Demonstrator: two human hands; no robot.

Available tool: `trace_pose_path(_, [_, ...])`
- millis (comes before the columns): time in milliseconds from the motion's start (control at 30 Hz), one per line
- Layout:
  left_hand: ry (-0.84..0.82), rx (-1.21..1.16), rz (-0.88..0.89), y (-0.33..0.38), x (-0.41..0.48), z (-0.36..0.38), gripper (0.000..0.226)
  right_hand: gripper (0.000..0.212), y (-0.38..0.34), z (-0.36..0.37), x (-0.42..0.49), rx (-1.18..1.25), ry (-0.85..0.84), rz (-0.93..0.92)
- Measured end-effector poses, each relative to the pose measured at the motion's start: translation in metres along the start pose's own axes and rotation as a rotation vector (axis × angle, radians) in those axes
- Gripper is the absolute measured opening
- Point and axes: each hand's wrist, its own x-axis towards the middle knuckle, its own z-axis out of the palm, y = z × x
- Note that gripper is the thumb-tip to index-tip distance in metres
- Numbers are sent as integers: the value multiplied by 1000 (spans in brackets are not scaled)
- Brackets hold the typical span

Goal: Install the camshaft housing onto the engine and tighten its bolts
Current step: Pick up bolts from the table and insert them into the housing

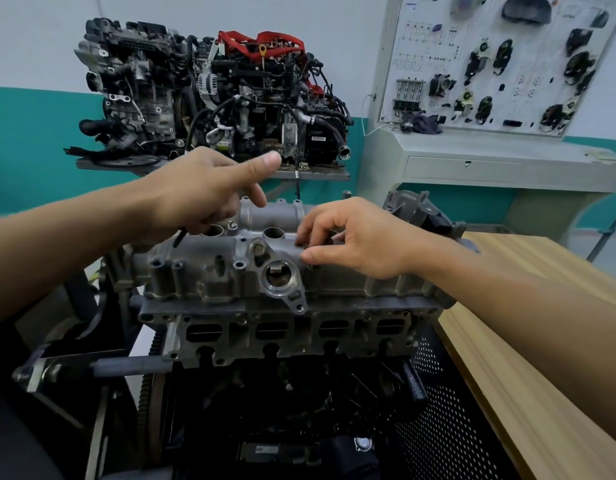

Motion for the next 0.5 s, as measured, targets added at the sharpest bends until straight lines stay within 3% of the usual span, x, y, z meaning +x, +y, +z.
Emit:
trace_pose_path(67, [-6, -99, -79, 1, 3, -3, 79, 29, -1, 4, 1, -10, 96, -1])
trace_pose_path(167, [-14, -300, -246, 2, 4, -6, 75, 26, -17, 2, 10, 14, 286, -3])
trace_pose_path(267, [-42, -631, -394, 6, 3, -10, 64, 16, -53, 2, 29, -17, 455, -236])
trace_pose_path(367, [-28, -942, -350, 13, 0, -16, 63, 28, -88, 14, 52, -109, 446, -373])
trace_pose_path(500, [105, -1175, -308, 10, -8, -22, 56, 31, -107, 18, 74, -90, 426, -303])
